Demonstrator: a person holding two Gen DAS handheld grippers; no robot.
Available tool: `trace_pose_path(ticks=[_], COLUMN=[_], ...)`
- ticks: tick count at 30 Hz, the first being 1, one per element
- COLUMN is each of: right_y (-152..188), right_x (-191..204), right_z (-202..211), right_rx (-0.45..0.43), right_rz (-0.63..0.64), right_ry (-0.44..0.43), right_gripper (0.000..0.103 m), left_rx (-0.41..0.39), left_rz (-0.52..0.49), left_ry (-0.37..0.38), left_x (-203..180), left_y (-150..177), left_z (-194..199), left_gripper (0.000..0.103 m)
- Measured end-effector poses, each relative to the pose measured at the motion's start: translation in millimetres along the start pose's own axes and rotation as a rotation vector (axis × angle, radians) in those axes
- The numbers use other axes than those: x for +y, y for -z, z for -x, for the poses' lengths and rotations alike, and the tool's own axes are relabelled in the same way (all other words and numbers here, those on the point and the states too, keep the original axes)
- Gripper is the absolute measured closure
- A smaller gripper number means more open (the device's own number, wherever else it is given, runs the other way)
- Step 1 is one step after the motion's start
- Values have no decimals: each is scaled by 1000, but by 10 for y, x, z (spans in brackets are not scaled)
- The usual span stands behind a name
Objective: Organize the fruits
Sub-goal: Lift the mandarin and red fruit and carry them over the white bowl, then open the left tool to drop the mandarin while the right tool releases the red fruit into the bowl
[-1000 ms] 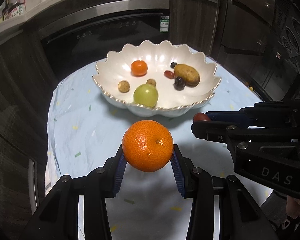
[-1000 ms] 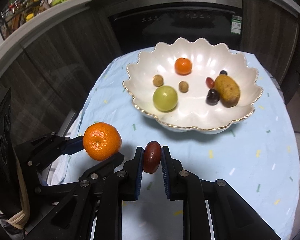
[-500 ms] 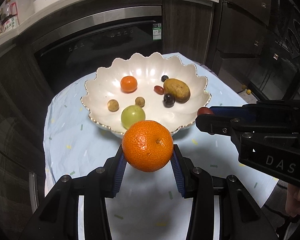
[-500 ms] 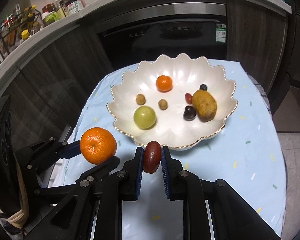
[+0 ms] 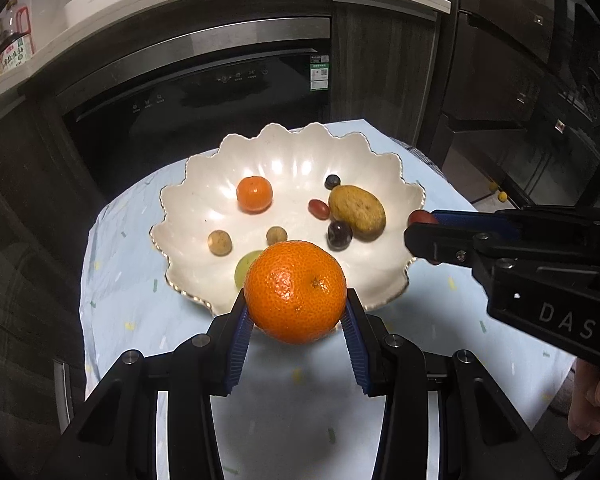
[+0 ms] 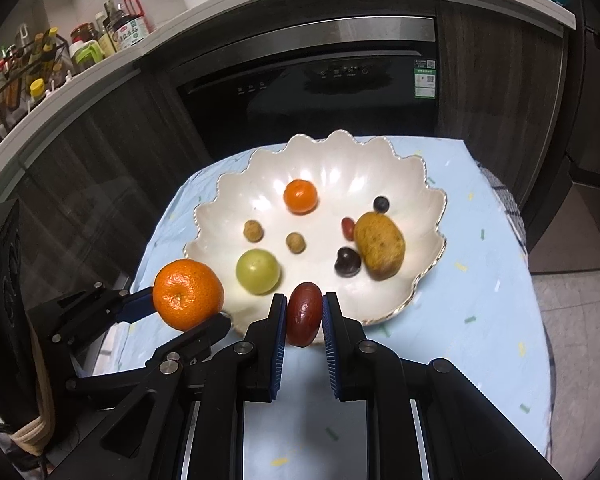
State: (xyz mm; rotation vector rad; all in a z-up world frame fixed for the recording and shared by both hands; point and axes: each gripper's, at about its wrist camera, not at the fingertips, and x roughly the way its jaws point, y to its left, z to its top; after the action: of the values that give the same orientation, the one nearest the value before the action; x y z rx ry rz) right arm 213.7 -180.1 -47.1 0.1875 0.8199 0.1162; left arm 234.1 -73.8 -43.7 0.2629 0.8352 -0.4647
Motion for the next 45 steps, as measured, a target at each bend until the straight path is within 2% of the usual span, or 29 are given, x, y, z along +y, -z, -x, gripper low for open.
trace_pose_path(ticks=[18,28,37,45], right_y=[-350,-421,-391,-394], right_x=[-286,-210,-138,-147], right_z=[-324,-549,-785,-902], right_rx=[-16,11,57,91], right_rz=[-17,-19,-26,-35], right_ry=[28,3,-16,-39], right_gripper=[84,84,84,84], left_rx=[8,18,22,30], left_rz=[42,66,95,95], left_ry=[-54,-69,-62,-38], left_x=[137,348,567,566], left_y=[-280,-310,-358,-369], left_z=[-365,-534,-670,-770], left_gripper=[60,60,60,59])
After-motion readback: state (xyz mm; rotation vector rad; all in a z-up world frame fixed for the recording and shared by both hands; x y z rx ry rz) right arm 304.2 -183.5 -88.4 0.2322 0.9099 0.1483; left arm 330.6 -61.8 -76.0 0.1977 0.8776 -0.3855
